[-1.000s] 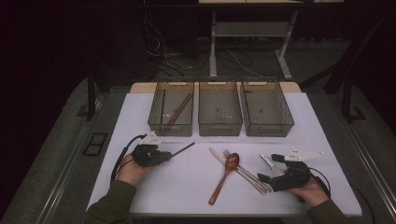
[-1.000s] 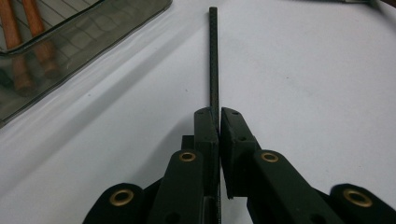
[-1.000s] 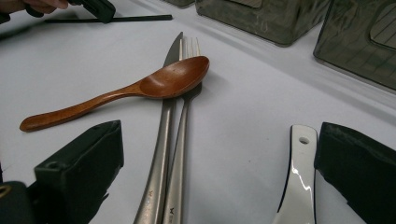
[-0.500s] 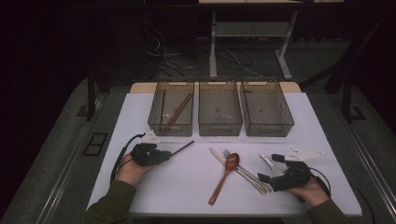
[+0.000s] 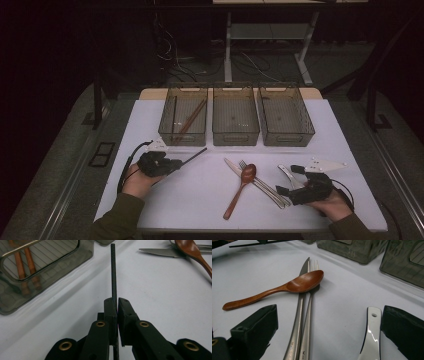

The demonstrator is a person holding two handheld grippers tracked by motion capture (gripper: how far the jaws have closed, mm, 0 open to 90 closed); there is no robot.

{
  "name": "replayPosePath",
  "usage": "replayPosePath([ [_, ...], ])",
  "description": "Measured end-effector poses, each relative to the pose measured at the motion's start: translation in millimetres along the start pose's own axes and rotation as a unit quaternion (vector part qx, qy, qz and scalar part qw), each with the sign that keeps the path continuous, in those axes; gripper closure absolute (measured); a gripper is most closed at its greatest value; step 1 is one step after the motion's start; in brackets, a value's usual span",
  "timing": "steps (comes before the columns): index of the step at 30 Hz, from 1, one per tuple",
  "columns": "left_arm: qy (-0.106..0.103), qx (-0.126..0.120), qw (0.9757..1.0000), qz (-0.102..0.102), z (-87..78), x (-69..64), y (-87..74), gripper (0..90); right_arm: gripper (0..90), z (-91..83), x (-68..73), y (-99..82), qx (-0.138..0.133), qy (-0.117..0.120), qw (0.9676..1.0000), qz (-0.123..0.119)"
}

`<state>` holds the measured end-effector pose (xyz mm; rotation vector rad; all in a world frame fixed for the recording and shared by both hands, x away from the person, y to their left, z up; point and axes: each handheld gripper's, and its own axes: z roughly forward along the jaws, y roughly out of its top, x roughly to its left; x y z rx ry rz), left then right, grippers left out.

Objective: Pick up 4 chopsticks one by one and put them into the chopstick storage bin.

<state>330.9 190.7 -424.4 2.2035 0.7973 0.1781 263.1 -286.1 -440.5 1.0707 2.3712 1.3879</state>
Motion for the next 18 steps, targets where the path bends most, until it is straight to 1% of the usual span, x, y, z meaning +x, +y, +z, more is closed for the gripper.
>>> replayPosePath([
  [4, -0.003, -0.001, 1.0000, 0.003, -2.4, -2.0, 2.6, 85.1, 1.1, 0.1, 0.0, 0.0, 0.001, 0.000, 1.0000, 0.000],
  [5, -0.004, -0.004, 1.0000, 0.000, -2.7, -2.9, 3.3, 85.1, 1.1, 0.2, 0.0, 0.0, 0.000, 0.000, 1.0000, 0.000],
  [6, -0.003, -0.002, 1.0000, 0.001, -3.6, -3.6, 4.2, 85.2, 1.1, 0.3, -0.1, -0.1, 0.000, 0.000, 1.0000, -0.001],
  [10, -0.007, -0.007, 0.9999, -0.001, -4.6, -7.9, 8.6, 85.1, 1.1, 0.4, -0.3, -0.1, 0.000, -0.001, 1.0000, -0.001],
  [12, -0.008, -0.007, 0.9999, 0.004, -5.0, -9.6, 11.4, 85.1, 1.1, 0.5, -0.3, 0.0, 0.001, -0.002, 1.0000, 0.000],
  [13, -0.008, -0.009, 0.9999, 0.000, -5.1, -10.8, 12.4, 85.1, 1.1, 0.6, -0.2, 0.0, 0.000, -0.002, 1.0000, 0.000],
  [17, -0.009, -0.011, 0.9999, 0.002, -6.2, -12.1, 16.6, 85.1, 1.1, 0.4, -0.1, 0.1, 0.000, -0.001, 1.0000, 0.001],
  [18, -0.009, -0.012, 0.9999, -0.001, -6.6, -12.6, 17.7, 85.1, 1.1, -0.1, 0.0, 0.2, 0.001, -0.001, 1.0000, 0.002],
])
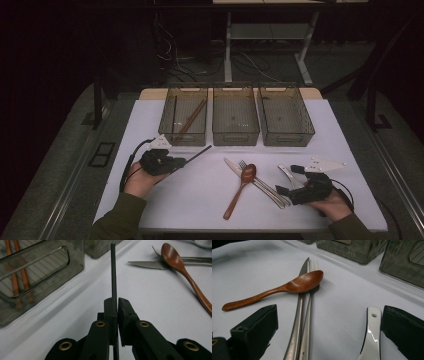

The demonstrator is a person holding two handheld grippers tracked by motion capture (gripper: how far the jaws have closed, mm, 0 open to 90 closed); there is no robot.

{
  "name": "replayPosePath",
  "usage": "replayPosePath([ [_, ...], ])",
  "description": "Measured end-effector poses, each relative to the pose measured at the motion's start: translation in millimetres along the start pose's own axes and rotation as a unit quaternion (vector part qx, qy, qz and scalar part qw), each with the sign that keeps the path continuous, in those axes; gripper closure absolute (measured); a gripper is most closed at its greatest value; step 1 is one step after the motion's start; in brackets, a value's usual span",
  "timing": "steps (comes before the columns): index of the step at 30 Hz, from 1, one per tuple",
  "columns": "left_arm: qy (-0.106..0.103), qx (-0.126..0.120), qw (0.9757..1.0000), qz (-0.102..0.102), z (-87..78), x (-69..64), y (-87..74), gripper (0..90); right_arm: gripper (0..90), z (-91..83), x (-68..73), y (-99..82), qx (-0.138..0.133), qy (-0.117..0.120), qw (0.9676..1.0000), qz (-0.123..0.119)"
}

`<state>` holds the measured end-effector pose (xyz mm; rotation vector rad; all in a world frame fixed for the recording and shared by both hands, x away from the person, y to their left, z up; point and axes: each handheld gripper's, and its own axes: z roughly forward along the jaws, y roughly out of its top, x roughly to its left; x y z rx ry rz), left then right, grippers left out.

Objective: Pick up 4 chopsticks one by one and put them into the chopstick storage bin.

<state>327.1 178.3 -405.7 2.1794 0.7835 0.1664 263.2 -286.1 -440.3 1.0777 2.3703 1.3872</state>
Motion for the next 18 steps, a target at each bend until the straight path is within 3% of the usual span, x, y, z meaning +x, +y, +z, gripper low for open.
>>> replayPosePath([
  [18, 0.009, -0.034, 0.9994, -0.004, -9.5, 8.5, 28.5, 85.1, 1.0, 0.6, 1.7, -0.5, 0.001, -0.001, 1.0000, -0.002],
])
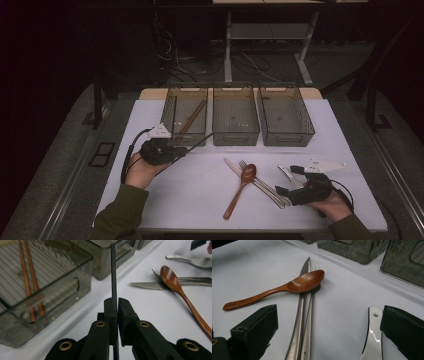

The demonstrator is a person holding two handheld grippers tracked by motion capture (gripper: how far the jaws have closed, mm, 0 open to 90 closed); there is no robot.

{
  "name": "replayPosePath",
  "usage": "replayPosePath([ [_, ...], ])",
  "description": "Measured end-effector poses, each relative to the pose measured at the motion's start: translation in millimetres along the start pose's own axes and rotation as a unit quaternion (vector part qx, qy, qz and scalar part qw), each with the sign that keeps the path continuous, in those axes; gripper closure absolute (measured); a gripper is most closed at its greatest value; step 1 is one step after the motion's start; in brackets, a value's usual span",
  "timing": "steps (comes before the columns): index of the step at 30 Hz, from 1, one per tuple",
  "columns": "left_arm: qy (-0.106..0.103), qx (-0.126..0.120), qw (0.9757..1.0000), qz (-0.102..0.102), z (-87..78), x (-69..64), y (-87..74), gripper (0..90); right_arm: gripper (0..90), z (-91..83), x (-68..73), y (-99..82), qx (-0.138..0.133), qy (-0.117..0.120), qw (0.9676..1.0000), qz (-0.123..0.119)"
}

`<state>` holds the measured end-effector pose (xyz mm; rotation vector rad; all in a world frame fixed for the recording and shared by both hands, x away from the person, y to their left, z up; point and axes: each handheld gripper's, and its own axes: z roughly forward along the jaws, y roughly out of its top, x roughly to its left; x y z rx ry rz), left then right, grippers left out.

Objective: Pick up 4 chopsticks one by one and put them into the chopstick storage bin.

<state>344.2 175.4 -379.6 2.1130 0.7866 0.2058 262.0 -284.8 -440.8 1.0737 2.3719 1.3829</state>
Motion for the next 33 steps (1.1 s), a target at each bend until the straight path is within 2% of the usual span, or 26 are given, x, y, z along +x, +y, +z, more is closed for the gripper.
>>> replayPosePath([
  [15, 0.019, -0.021, 0.9996, -0.010, -2.6, 18.7, 38.9, 85.1, 1.1, 0.4, -0.8, 0.0, 0.000, 0.000, 1.0000, 0.002],
  [23, 0.030, -0.023, 0.9992, -0.012, 2.9, 30.9, 55.4, 85.1, 1.1, 0.3, -0.7, 0.0, 0.000, 0.000, 1.0000, 0.003],
  [33, 0.054, -0.028, 0.9975, -0.035, 17.1, 54.3, 74.7, 85.1, 1.1, 0.6, -1.3, -0.1, 0.002, -0.001, 1.0000, 0.004],
])
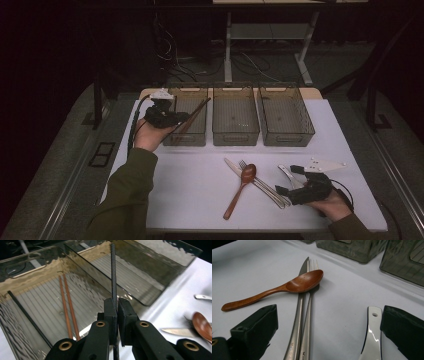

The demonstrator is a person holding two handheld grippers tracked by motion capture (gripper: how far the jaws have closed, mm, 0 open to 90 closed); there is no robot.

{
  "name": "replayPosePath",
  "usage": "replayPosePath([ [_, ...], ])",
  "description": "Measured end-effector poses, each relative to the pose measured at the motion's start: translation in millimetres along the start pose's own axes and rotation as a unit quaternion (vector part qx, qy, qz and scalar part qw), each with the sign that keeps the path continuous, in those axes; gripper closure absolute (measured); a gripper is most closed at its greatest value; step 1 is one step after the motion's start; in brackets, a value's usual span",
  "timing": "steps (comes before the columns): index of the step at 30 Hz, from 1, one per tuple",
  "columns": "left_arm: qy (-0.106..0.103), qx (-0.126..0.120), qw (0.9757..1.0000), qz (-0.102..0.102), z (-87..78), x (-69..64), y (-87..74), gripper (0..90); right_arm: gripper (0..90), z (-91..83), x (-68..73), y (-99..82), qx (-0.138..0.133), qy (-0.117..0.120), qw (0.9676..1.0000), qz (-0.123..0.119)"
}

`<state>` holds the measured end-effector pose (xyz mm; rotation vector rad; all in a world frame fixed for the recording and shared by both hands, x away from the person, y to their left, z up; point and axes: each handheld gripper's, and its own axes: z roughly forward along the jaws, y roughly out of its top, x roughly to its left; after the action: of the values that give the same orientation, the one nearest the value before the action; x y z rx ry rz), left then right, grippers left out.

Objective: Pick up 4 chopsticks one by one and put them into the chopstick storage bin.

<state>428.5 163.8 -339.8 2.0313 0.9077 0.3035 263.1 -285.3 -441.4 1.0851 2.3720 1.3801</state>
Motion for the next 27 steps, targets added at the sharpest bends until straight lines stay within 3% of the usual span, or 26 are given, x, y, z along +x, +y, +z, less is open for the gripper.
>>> replayPosePath([
  [10, 0.027, -0.003, 0.9993, -0.024, 23.5, 20.7, 15.4, 85.1, 1.1, -0.1, 0.0, -0.1, -0.003, 0.001, 1.0000, -0.001],
  [18, 0.054, -0.003, 0.9982, -0.024, 40.1, 31.6, 27.6, 85.1, 1.1, -0.1, 0.1, -0.1, -0.003, 0.001, 1.0000, -0.002],
  [27, 0.081, 0.002, 0.9956, -0.046, 60.3, 47.8, 27.7, 85.1, 1.1, -0.5, 0.1, -0.3, -0.004, 0.003, 1.0000, -0.001],
])
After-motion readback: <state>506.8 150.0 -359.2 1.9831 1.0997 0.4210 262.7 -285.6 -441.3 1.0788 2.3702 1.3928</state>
